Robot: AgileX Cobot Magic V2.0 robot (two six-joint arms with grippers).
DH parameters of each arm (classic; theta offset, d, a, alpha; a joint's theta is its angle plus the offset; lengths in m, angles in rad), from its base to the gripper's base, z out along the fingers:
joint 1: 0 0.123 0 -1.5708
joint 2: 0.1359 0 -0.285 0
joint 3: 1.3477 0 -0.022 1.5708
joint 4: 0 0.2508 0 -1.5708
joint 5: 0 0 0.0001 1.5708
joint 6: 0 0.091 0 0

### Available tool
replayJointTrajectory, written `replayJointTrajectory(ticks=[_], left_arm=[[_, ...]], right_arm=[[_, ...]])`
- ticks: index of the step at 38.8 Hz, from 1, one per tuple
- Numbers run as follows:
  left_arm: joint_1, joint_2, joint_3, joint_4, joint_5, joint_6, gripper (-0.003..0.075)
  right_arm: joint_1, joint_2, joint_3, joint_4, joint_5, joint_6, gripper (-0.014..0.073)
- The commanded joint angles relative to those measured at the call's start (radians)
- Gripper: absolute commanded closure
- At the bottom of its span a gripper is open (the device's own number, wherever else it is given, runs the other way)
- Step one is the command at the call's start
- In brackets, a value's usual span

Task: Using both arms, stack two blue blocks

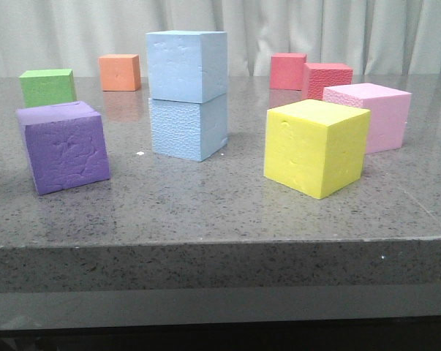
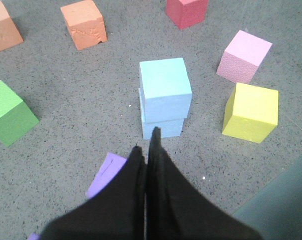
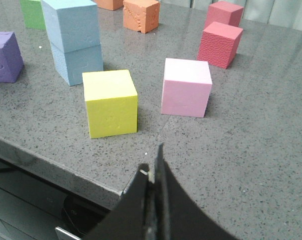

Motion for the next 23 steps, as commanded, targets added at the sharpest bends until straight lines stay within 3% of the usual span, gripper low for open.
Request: replayJointTrajectory(ticks=[1, 14, 23], left_arm=[[-0.006, -0.118, 0.102, 0.001, -0.17, 0.002, 0.0741], [-0.006, -0.488, 0.501, -0.023, -0.447, 0.002, 0.0741], [-0.006, -0.675, 0.619, -0.028, -0.487, 0.002, 0.0741]], right_arm=[[-0.008, 0.01, -0.025, 0.002, -0.07, -0.001, 0.066], [-0.008, 0.01, -0.025, 0.002, -0.07, -0.001, 0.066], [-0.008, 0.01, -0.025, 0.002, -0.07, -0.001, 0.066]])
